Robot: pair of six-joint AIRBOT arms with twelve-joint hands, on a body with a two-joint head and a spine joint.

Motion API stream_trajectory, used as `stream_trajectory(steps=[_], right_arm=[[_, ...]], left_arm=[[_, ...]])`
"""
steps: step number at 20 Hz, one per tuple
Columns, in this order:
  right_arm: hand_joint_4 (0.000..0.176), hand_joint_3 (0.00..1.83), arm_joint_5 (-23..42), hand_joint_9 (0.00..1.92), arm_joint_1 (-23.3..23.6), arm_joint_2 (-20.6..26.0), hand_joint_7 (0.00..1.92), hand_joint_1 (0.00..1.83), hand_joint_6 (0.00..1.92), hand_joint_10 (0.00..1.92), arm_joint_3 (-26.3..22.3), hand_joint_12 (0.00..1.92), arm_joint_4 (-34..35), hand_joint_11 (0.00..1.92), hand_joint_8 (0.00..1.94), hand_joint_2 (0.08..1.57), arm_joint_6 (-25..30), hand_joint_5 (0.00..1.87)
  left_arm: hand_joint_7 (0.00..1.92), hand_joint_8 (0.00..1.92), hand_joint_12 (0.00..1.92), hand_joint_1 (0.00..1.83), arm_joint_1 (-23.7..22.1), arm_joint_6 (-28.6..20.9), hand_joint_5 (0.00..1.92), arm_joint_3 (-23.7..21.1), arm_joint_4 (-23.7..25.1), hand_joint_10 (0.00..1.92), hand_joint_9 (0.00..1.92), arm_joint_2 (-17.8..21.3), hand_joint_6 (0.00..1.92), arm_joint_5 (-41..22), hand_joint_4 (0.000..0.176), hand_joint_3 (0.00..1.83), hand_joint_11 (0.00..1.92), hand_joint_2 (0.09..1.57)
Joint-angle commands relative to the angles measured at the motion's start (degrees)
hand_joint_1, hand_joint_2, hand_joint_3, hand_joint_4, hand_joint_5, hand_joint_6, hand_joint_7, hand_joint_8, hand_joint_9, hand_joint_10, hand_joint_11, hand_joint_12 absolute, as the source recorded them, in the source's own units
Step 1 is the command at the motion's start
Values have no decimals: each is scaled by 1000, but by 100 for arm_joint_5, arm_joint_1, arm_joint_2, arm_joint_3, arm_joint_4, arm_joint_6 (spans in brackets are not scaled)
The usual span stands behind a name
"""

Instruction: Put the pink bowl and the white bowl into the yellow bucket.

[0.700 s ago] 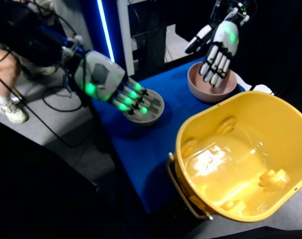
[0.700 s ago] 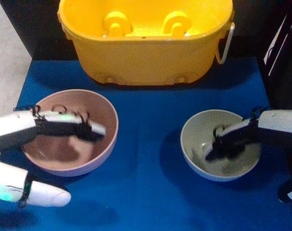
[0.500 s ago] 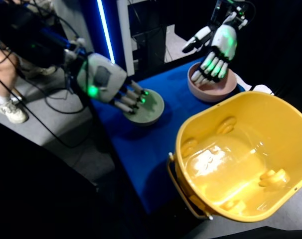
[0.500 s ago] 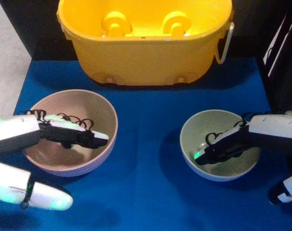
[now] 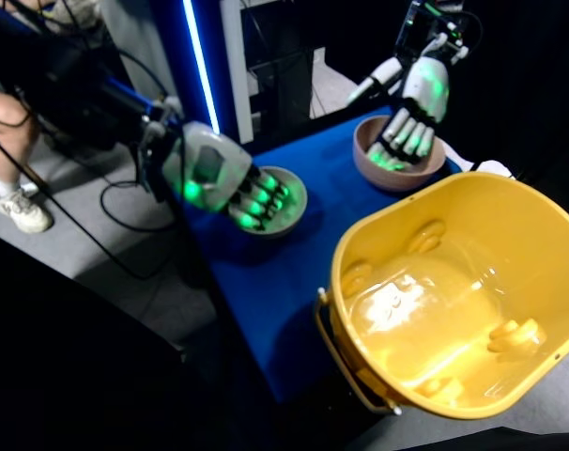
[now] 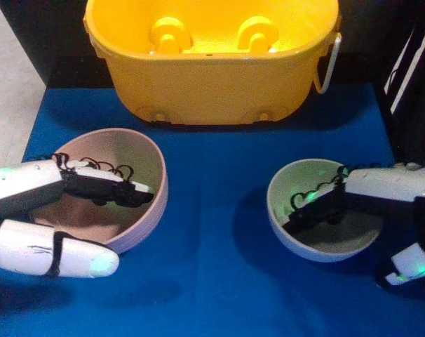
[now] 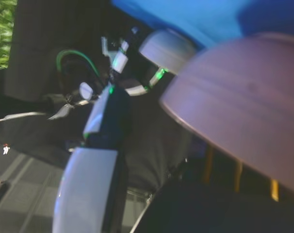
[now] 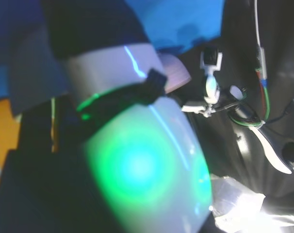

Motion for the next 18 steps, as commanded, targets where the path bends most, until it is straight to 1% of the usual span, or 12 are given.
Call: stream_trajectory(steps=[1,3,4,5,6,7,8,9,10,14,16,18], right_arm=[[0,0,-259,127,-52,-97,452,776,5,611,31,1254,-133,0,0,847,30,455],[0,0,-357,113,-283,-268,441,809,0,589,121,1194,-31,0,0,857,27,440],[0,10,-405,142,-390,-364,454,963,7,560,165,1196,-15,0,6,896,27,458],[0,18,-525,197,-560,-482,504,1101,29,576,216,1301,65,0,26,938,27,516],[0,6,-632,490,-674,-583,777,1455,140,755,247,1301,112,292,152,1009,27,788],[0,4,-690,689,-728,-639,740,1458,1301,1326,250,1652,130,554,1212,1204,27,716],[0,0,-722,704,-751,-665,725,1474,1411,1318,240,1773,145,547,1255,1225,27,673],[0,0,-774,705,-752,-665,726,1474,1412,1331,213,1785,158,561,1240,1225,28,664],[0,0,-809,681,-751,-657,696,1471,1449,1374,199,1803,161,570,1235,1235,28,639],[0,1,-1330,708,-751,-335,668,1470,1382,1394,-138,1802,162,595,1254,1230,29,655],[0,0,-1639,784,-749,-126,710,1477,1336,1311,-322,1730,158,641,1196,1205,30,679],[0,1,-2051,784,-740,49,694,1475,1416,1296,-497,1725,163,616,1216,1213,35,649]], left_arm=[[499,8,1408,575,-35,-38,468,20,-262,511,239,-72,3,521,0,1,0,1051],[514,11,1451,606,-26,-35,490,92,-309,517,246,-185,9,463,0,0,0,1045],[538,16,1520,628,-20,-29,535,109,-330,541,269,-225,21,456,0,2,0,1053],[554,12,1550,699,3,-27,574,136,-348,591,266,-281,20,455,0,2,0,1086],[668,36,1636,1014,11,-27,757,154,-350,846,298,-331,39,447,0,1,70,1142],[714,1182,1629,1139,16,-27,782,152,-370,1025,465,-344,1189,454,0,0,215,1233],[757,1421,1613,1161,47,-26,760,138,-412,1063,599,-336,1234,523,0,0,298,1236],[812,1327,1635,1295,117,-26,766,105,-464,1430,664,-300,1204,625,0,0,333,1219],[856,1286,1628,1343,140,-15,726,84,-491,1501,669,-275,1266,680,0,3,390,1214],[802,1414,1640,1338,205,352,653,-267,-712,1585,657,113,1243,1068,0,0,449,1242],[757,1467,1630,1337,250,470,633,-382,-844,1629,661,263,1229,1322,0,0,497,1255],[685,1557,1613,1329,353,724,606,-555,-1121,1674,656,461,1225,1723,0,1,548,1276]])
